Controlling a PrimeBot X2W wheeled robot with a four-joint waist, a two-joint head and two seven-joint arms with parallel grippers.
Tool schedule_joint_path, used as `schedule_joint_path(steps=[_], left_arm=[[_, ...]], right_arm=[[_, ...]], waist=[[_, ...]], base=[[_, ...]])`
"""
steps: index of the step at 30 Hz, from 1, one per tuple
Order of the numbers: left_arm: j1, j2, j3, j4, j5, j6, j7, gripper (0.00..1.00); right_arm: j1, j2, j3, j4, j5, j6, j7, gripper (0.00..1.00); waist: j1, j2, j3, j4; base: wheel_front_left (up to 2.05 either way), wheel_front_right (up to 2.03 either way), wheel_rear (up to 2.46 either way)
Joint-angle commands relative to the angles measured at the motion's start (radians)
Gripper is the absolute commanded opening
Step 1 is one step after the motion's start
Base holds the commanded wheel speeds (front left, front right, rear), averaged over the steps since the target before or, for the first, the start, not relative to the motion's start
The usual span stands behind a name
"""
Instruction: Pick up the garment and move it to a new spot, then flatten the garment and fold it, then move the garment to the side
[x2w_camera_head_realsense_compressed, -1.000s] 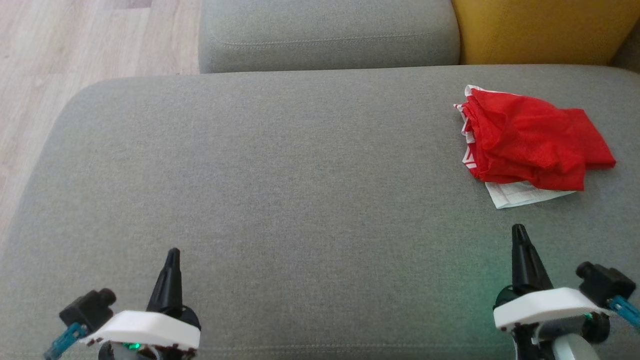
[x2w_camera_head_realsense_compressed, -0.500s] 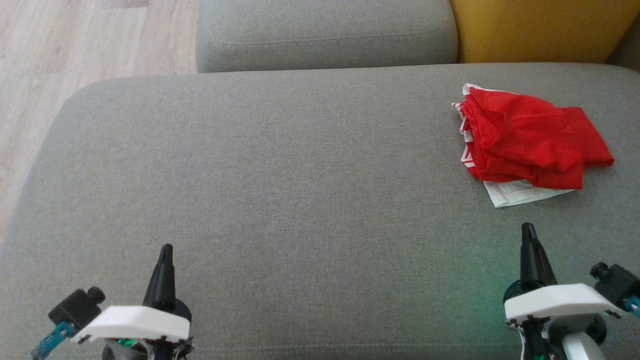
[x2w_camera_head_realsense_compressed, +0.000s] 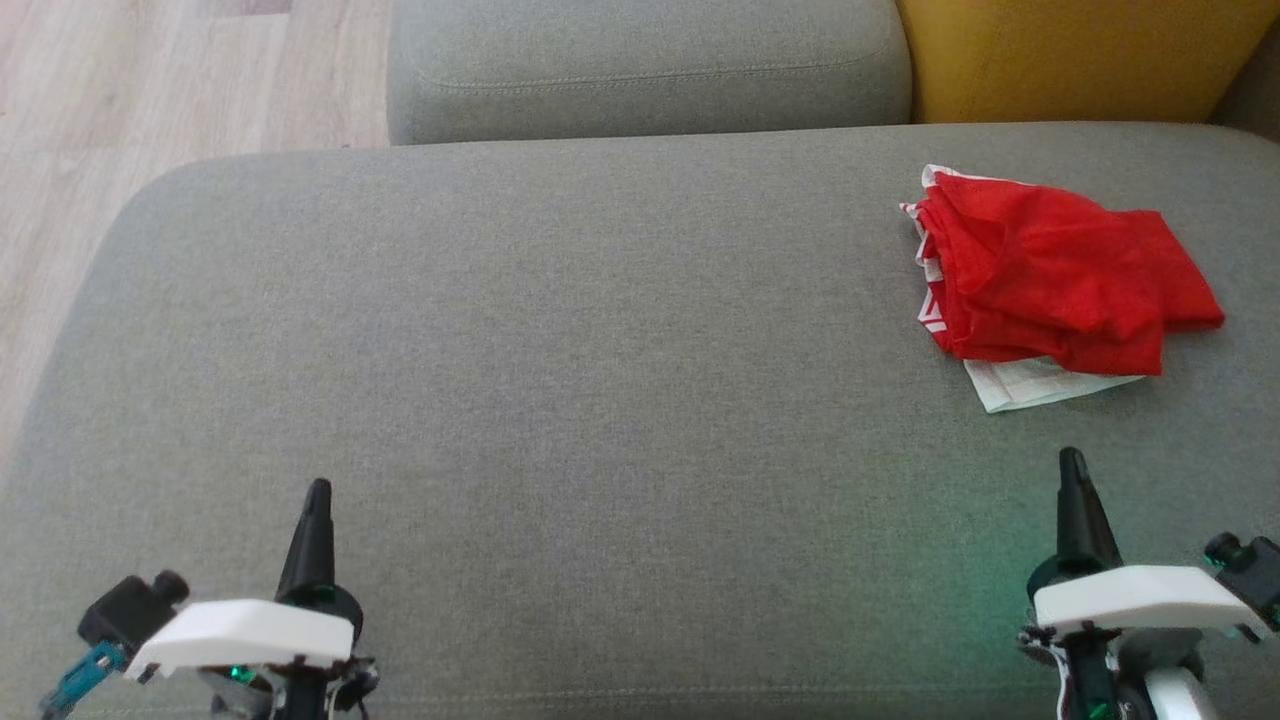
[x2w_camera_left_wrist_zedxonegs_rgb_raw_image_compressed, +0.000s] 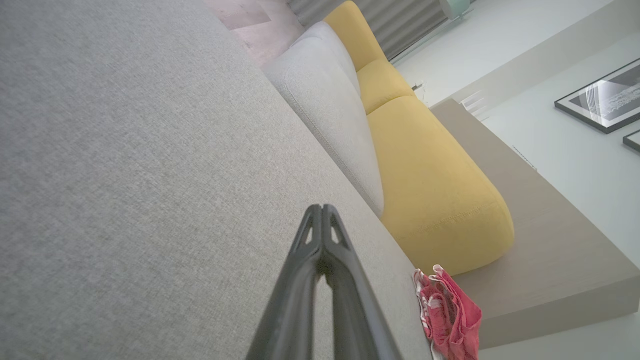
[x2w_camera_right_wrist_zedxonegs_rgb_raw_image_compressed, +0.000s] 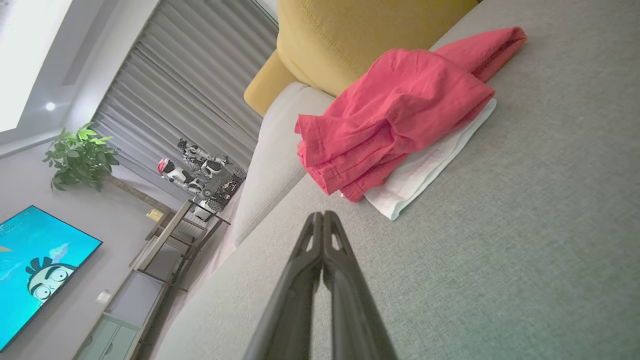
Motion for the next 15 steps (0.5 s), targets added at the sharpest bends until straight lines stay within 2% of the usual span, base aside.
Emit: schedule_joint_path(steps=[1, 15], left_arm=[[-0.055, 0.016, 0.026, -0.029, -0.028, -0.004, 0.008, 0.00], [-0.069, 0.017, 0.049, -0.028, -0.154, -0.004, 0.046, 0.00]], right_arm=[[-0.061, -0.016, 0.002, -0.041, 0.034, 0.004, 0.009, 0.00], [-0.068, -0.016, -0.015, -0.046, 0.189, 0.004, 0.047, 0.00]], waist=[[0.0000, 0.0000, 0.000, -0.001], [0.0000, 0.0000, 0.003, -0.005]], base=[[0.00, 0.00, 0.00], [0.00, 0.00, 0.00]])
